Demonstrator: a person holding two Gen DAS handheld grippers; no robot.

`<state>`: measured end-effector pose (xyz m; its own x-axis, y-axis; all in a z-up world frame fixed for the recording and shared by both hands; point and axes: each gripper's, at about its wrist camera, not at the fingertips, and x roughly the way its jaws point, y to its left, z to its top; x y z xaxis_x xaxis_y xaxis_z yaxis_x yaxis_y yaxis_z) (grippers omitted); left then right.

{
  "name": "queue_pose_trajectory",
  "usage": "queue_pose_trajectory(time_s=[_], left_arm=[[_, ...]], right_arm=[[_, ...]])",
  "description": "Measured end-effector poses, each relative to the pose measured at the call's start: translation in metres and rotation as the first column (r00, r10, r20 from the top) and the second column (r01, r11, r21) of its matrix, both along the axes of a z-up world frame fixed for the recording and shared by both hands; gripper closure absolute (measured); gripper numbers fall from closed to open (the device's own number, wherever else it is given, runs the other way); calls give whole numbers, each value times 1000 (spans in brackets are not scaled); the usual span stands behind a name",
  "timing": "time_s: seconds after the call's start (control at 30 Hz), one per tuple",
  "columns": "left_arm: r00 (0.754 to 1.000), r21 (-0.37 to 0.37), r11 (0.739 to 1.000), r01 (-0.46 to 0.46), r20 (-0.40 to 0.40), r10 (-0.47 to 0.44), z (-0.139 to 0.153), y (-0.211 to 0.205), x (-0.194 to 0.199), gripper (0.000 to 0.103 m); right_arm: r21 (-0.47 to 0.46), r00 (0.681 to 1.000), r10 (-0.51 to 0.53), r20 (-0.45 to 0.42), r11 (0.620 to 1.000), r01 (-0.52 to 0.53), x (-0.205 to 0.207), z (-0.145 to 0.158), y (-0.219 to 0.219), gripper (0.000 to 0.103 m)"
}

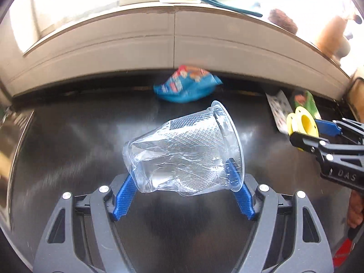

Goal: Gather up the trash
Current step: 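Grasp the clear plastic cup with the left tool while the right tool grasps the yellow tape roll, then carry cup and tape roll over the trash bin and open both tools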

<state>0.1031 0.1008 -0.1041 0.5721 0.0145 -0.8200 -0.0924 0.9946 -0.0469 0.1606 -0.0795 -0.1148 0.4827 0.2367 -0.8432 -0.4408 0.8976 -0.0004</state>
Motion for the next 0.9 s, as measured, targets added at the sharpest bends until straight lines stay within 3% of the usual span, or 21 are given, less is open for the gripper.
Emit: queue_pose_trajectory(time_s=[0.3,0.6,0.73,0.9], left_arm=[[998,6,999,41,-44,-41,-11,-48,-93,30],[998,13,998,55,-39,-55,-12,-55,-123,30],[1000,18,1000,14,-22,-13,-7,-45,-131,30],[995,15,995,-103,8,103,2,-14,-153,30]], right_arm=[[9,1000,12,-13,1000,-12,-96,8,-23,48],[17,1000,3,-24,1000,-3,-136,5,-32,48],[24,999,33,-11,999,-33,-141,13,-22,48],[29,991,135,0,990,-135,-149,21,17,48]])
